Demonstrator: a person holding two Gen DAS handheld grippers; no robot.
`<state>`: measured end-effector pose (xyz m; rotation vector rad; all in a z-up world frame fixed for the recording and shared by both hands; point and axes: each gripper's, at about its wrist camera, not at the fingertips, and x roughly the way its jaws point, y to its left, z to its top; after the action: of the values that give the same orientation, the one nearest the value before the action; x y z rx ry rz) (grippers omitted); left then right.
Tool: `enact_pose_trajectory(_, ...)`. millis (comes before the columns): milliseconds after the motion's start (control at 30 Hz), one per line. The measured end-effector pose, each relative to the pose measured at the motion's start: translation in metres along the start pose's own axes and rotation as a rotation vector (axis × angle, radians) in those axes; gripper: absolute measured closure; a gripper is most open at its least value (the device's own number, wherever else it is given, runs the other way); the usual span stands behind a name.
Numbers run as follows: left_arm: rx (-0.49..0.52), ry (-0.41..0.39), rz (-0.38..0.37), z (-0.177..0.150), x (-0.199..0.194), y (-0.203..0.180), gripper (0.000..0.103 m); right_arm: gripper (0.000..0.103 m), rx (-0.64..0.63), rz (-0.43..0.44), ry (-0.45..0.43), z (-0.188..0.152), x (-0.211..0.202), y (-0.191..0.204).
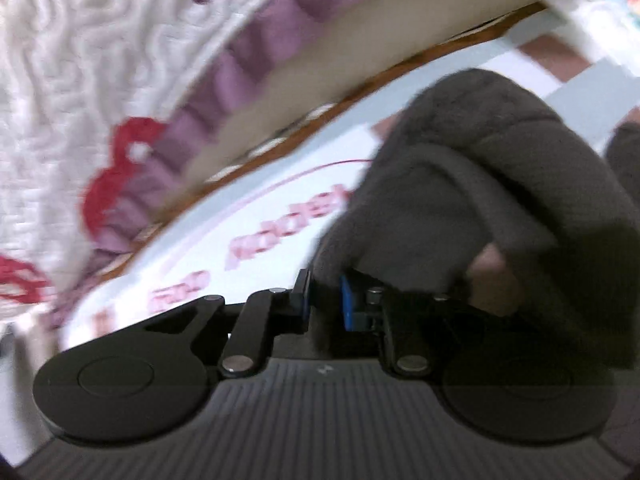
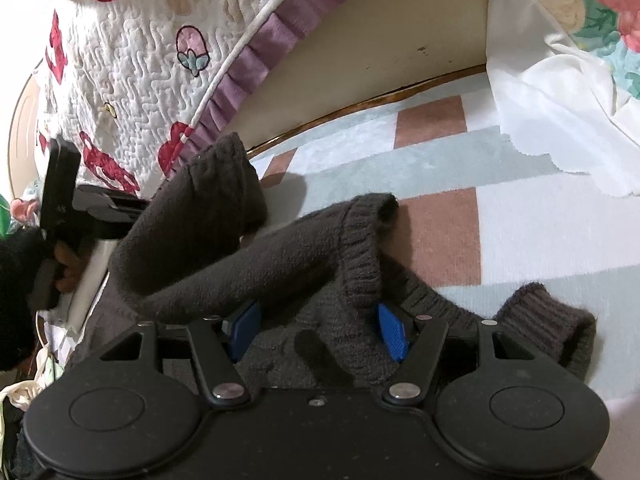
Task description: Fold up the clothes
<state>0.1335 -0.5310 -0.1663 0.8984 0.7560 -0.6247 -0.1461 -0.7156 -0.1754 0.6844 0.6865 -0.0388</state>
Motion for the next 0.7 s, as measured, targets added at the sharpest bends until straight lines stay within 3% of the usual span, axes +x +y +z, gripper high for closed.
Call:
enact_pose_trajectory(100, 0.045, -0.12, 0.164, 0.013, -0.031, 0.021, 0.103, 0.035, 0.008, 0.004, 0.007, 0.0, -0.001, -0.001)
enact_pose_trajectory(200, -0.016, -0.245, 0.245, 0.015, -0.065, 0.058, 0.103, 0.035, 0.014, 0.008, 0.008, -0.001, 0.0, -0.002)
enact_pose_trajectory(233, -0.056, -0.274, 0.224, 0.015, -0.073, 0.071, 0.103, 0.035, 0.015, 0.008, 0.008, -0.001, -0.001, -0.002)
enact_pose_trajectory(333, -0.166, -0.276, 0.02, 0.005, -0.069, 0.095, 0.094, 0.035, 0.01, -0.003, 0.005, -0.002, 0.0, 0.0)
enact_pose_trajectory(433, -0.183, -0.193, -0.132, -0.011, -0.045, 0.083, 0.066, 0.035, -0.011, -0.021, 0.001, -0.002, 0.002, 0.004)
enact_pose_trajectory(467, -0.174, -0.162, -0.165, -0.016, -0.036, 0.075, 0.063, 0.035, -0.02, -0.028, -0.004, -0.002, 0.002, 0.005)
enact_pose_trajectory(533, -0.156, -0.121, -0.223, -0.023, -0.017, 0.057, 0.062, 0.035, -0.03, -0.048, -0.03, -0.001, 0.001, 0.006)
enact_pose_trajectory(600, -0.142, -0.083, -0.275, -0.028, 0.002, 0.039, 0.053, 0.035, -0.026, -0.069, -0.062, 0.001, -0.001, 0.004)
enact_pose_trajectory(667, -0.119, -0.04, -0.243, -0.024, 0.02, 0.024, 0.03, 0.035, -0.01, -0.088, -0.093, 0.004, -0.003, -0.001)
enact_pose_trajectory(700, -0.106, -0.019, -0.219, -0.022, 0.028, 0.016, 0.028, 0.035, 0.013, -0.083, -0.095, 0.007, -0.002, -0.006)
